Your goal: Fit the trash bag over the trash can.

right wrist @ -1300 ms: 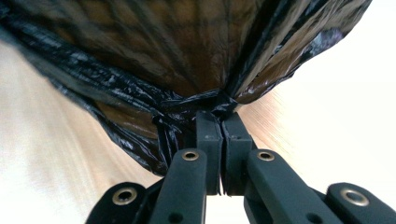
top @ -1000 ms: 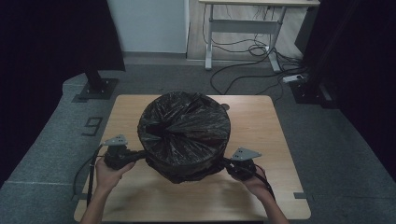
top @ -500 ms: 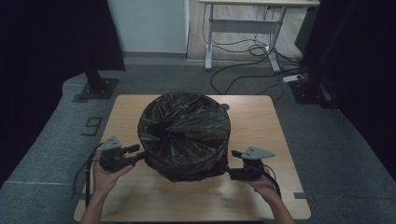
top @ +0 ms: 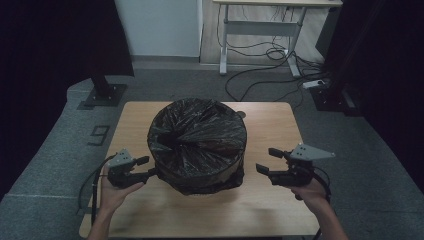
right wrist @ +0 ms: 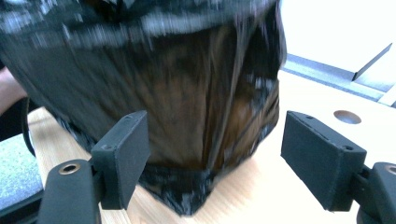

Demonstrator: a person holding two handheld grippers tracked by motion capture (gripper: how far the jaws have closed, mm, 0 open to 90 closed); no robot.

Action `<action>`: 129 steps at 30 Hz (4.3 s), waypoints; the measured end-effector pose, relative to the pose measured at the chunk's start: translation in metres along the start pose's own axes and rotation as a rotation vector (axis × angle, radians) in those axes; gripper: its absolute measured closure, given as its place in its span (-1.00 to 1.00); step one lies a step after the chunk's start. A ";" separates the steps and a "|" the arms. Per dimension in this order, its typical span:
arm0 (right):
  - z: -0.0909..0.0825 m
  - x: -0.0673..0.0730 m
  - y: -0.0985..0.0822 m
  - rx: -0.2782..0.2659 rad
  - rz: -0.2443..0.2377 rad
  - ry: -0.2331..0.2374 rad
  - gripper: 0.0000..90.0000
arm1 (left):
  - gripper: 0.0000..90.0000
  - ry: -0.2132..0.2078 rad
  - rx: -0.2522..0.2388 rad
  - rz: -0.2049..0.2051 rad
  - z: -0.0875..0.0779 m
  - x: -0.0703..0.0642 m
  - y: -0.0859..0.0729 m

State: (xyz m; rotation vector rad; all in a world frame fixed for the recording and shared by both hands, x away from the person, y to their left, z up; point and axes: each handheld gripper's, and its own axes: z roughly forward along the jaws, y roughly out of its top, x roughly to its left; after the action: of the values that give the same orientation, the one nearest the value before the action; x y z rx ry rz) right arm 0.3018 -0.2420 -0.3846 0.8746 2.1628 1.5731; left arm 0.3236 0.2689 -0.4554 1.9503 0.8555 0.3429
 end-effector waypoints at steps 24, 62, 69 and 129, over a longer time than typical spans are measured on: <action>0.085 0.028 0.137 0.051 -0.063 0.041 -0.38 | -0.13 -0.059 -0.016 0.021 -0.013 0.000 -0.004; 0.221 0.031 0.140 0.324 -0.132 -0.053 -0.43 | -0.11 -0.101 -0.004 0.030 -0.013 -0.004 -0.007; 0.236 0.037 0.136 0.395 -0.143 -0.056 -0.35 | -0.11 -0.105 -0.004 0.031 -0.014 -0.003 -0.008; 0.146 0.065 0.159 0.249 -0.136 0.026 -0.38 | -0.11 -0.086 -0.037 0.001 -0.026 0.005 -0.010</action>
State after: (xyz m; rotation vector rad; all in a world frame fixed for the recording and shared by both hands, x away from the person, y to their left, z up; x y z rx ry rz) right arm 0.3837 -0.0602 -0.2793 0.7611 2.4174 1.2772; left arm 0.3085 0.2923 -0.4506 1.9174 0.7868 0.2718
